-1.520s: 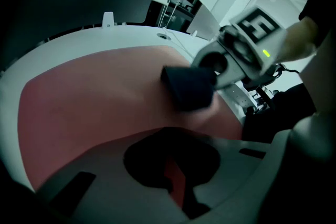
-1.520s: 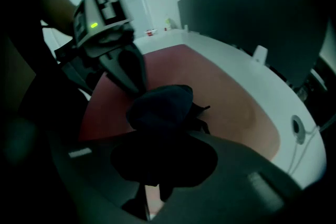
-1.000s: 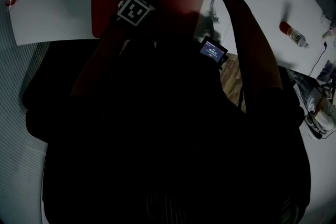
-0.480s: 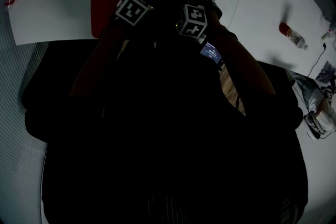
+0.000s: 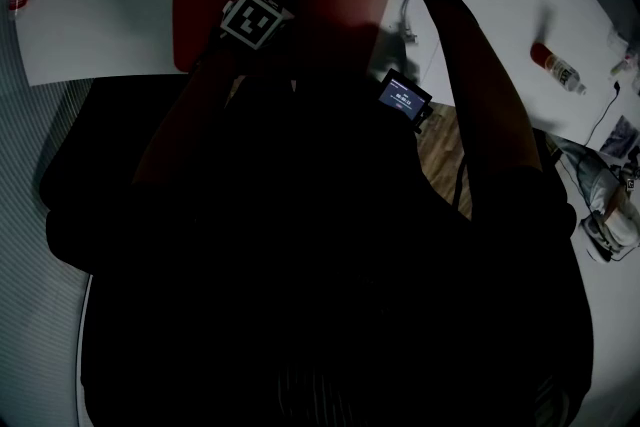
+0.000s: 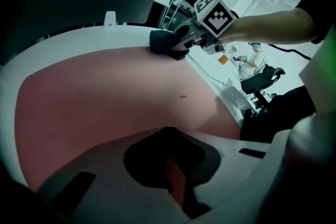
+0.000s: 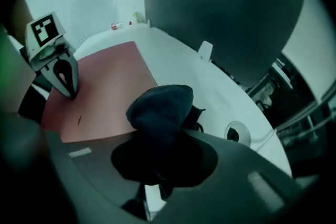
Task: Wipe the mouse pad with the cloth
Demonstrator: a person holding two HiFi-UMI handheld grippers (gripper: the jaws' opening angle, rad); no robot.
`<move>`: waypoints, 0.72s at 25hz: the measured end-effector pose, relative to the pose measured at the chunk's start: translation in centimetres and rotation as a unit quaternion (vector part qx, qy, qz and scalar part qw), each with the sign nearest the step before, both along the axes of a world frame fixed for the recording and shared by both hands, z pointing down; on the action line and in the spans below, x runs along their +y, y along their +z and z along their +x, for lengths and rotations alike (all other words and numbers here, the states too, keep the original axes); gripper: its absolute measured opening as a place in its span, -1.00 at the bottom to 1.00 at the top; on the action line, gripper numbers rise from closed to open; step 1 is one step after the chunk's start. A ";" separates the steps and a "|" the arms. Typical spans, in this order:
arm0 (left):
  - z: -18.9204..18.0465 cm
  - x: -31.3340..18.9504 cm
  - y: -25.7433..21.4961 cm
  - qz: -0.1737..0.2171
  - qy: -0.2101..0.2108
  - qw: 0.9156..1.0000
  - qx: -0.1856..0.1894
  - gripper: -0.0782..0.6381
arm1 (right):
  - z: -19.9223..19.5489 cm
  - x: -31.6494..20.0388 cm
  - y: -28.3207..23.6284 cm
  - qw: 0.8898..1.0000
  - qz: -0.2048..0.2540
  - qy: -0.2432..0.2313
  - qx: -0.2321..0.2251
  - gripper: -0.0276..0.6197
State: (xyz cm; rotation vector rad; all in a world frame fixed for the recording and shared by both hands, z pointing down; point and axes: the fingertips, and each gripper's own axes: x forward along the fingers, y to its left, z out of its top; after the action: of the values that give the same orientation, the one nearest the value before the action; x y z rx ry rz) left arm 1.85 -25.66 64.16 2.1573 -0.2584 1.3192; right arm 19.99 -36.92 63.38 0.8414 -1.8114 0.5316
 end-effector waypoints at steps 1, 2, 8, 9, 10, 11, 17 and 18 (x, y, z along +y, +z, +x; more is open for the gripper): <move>0.1 0.0 0.0 0.000 -0.001 1.000 0.001 -0.76 | -0.2 0.3 0.0 1.000 -0.003 0.019 -0.007 -0.73; 0.1 0.1 0.0 0.001 0.000 1.000 0.001 -0.76 | -0.7 0.8 -0.1 0.999 -0.007 0.031 -0.019 -0.73; 0.2 0.1 0.1 0.027 0.023 0.999 -0.007 -0.76 | -7.9 7.2 -0.5 0.995 -0.045 -0.020 -0.082 -0.73; 0.2 0.1 0.1 0.030 0.025 0.999 -0.009 -0.76 | -9.3 8.5 -0.5 0.994 -0.048 -0.023 -0.094 -0.72; 0.2 0.1 0.0 0.031 0.026 0.999 -0.009 -0.76 | -10.8 9.9 -0.6 0.992 -0.053 -0.026 -0.108 -0.72; 0.2 0.1 0.0 0.032 0.024 0.999 -0.009 -0.76 | -12.4 11.4 -0.6 0.990 -0.061 -0.033 -0.121 -0.72; 0.0 0.1 -0.1 0.065 0.025 0.998 -0.006 -0.76 | -17.3 16.7 0.0 0.981 -0.113 -0.042 -0.149 -0.72; -0.3 0.1 0.0 0.053 0.015 0.998 -0.010 -0.76 | -17.0 16.9 0.1 0.977 -0.138 -0.013 -0.160 -0.72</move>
State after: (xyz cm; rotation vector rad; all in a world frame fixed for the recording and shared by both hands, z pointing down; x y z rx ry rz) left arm 1.51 -25.55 64.21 2.2455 -0.3129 1.3713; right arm 3.00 -20.01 63.45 0.5636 -1.9757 0.9198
